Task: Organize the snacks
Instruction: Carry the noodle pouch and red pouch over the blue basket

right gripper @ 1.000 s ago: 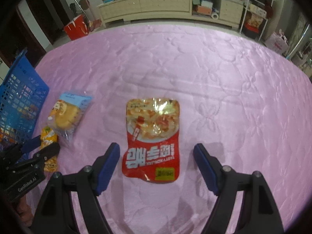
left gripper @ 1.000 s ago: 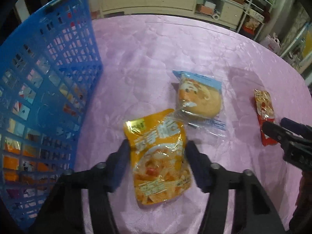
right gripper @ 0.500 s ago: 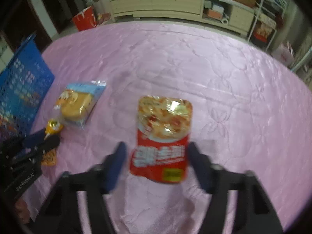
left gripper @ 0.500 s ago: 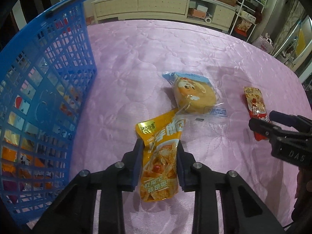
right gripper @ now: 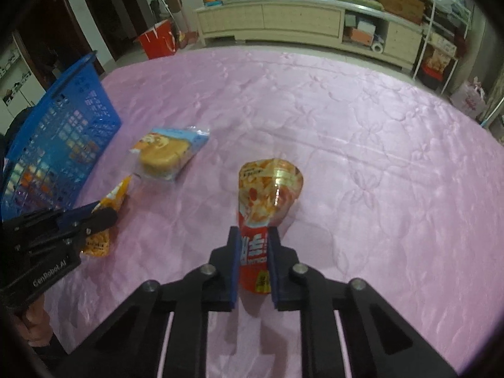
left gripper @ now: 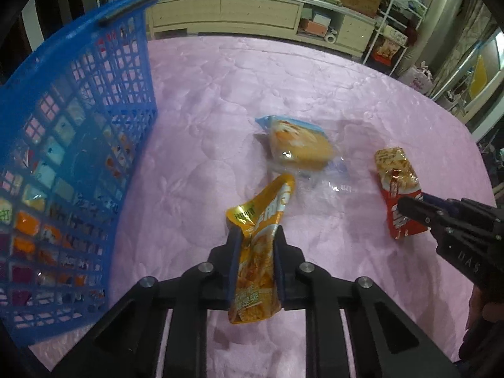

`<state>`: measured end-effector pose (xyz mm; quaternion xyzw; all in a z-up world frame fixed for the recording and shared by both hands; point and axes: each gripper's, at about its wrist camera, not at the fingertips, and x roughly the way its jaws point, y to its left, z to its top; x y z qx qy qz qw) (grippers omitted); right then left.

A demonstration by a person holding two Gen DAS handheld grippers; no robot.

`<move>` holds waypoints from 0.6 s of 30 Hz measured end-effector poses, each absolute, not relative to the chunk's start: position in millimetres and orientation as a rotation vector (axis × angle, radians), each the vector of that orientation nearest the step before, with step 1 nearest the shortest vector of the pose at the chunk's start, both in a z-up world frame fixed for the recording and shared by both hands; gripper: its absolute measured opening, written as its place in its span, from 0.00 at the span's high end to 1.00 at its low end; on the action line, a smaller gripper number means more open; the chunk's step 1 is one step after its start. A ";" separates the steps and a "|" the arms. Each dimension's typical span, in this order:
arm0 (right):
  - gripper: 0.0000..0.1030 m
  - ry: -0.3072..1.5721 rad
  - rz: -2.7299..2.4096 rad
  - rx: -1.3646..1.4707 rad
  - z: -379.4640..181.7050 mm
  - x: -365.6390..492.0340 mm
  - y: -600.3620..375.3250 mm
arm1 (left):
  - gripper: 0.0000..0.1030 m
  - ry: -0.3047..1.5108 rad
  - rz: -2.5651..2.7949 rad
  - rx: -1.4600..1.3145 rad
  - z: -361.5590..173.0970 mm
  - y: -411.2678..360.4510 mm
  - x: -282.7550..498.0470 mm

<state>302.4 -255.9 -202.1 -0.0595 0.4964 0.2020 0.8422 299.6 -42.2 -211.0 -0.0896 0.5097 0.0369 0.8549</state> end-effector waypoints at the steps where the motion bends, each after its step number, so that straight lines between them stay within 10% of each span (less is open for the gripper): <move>1: 0.83 1.046 0.424 -0.117 -200.5 297.2 -257.1 | 0.85 1.063 0.065 -0.185 -208.3 -43.0 296.1; 18: 0.85 0.966 0.429 -0.021 -135.4 223.5 -243.8 | 0.86 0.935 -0.059 -0.111 -137.9 -46.3 237.4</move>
